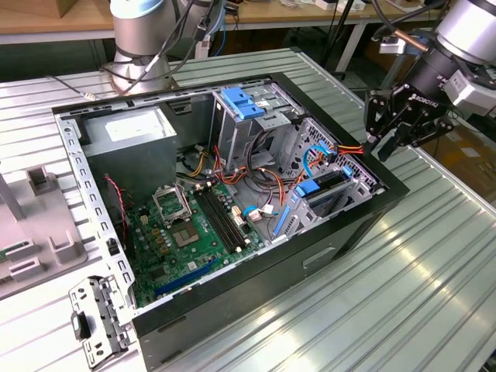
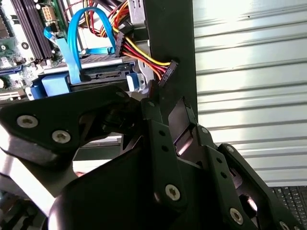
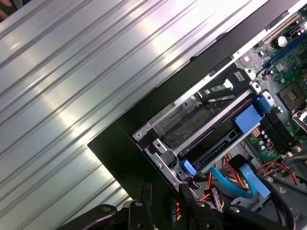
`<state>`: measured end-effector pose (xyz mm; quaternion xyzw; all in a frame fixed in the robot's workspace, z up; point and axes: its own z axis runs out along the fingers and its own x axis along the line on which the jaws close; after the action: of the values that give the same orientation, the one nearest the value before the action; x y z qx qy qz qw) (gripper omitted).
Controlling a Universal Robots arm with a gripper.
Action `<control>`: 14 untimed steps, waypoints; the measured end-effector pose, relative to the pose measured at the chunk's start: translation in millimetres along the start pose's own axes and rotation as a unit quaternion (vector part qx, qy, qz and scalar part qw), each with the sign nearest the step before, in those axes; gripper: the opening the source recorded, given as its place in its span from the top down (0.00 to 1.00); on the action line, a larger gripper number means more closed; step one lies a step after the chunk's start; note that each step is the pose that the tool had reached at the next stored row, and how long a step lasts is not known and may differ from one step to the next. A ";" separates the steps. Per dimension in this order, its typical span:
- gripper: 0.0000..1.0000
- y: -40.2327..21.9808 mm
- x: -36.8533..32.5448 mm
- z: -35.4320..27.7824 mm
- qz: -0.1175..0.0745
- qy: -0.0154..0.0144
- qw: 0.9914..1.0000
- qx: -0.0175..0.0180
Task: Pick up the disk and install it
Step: 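Insert the first disk wire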
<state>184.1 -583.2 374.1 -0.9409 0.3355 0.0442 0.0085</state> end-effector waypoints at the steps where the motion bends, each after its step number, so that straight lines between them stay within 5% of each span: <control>1: 0.64 -0.9 0.4 0.5 -0.001 0.000 1.000 0.000; 8: 0.64 -10.9 -4.6 4.1 -0.007 0.000 1.000 -0.001; 14: 0.64 -13.7 -4.7 7.4 -0.019 0.001 1.000 -0.002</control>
<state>188.6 -569.3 367.0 -0.9471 0.3178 0.0441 0.0068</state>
